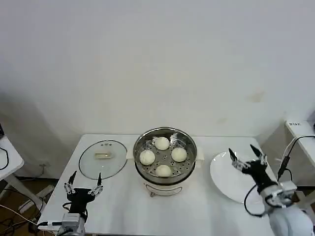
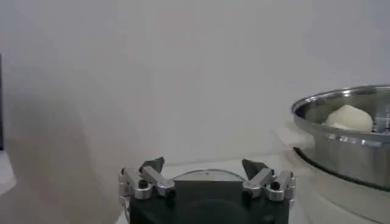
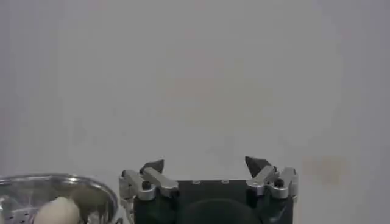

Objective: Take steamed baozi put them in steamer then cover it.

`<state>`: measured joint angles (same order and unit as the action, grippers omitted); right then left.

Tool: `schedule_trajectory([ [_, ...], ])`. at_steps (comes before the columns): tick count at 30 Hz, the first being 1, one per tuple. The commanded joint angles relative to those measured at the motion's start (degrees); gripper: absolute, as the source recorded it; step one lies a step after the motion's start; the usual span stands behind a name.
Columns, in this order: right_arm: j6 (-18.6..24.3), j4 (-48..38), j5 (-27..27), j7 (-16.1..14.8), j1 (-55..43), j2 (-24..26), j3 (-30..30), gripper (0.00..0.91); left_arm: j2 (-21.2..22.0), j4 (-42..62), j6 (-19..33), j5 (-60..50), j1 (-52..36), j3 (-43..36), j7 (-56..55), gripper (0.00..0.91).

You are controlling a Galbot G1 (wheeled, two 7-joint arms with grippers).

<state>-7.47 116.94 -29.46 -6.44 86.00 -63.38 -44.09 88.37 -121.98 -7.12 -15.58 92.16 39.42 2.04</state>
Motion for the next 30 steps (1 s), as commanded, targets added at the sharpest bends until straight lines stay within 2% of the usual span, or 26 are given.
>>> schedule_trajectory([
  [1,-3.76,3.90,-0.22,3.69,9.39,-5.56,-3.13,0.907,-1.57,8.00,9.74,-36.42,-1.02,-0.31,-3.25,0.907],
  [4,-2.11,1.64,1.41,3.62,9.22,-6.38,-2.05,0.907,-2.60,9.45,10.20,-38.38,-2.25,-0.55,-2.39,0.907],
  [6,-1.65,1.02,2.30,3.77,9.20,-6.95,-1.49,0.907,-3.55,10.84,12.27,-41.31,-3.31,-0.61,-1.71,0.907],
  [9,-3.41,1.89,4.15,4.68,8.94,-7.69,-0.92,0.907,-6.09,12.58,15.70,-47.21,-5.09,-1.04,-0.13,0.907],
  [11,-5.31,3.05,2.94,5.14,8.75,-7.88,-0.38,0.907,-7.88,13.94,15.59,-48.23,-6.72,-1.73,0.19,0.907],
  [13,-5.49,3.27,3.75,5.25,8.55,-7.99,0.35,0.907,-9.19,15.68,14.08,-50.94,-10.02,-2.24,-0.58,0.907],
  [16,-3.18,2.16,8.79,5.40,7.91,-8.78,1.73,0.907,-10.00,17.86,11.11,-49.02,-13.41,-2.82,-0.04,0.907],
  [19,-2.06,1.78,9.72,5.84,7.54,-10.31,3.05,0.907,-10.27,22.09,9.52,-52.02,-16.97,-3.65,-0.82,0.907],
  [30,-0.55,1.15,13.40,6.45,6.92,-11.27,1.38,0.907,-12.28,33.58,10.10,-57.60,-27.73,-5.78,0.76,0.907],
])
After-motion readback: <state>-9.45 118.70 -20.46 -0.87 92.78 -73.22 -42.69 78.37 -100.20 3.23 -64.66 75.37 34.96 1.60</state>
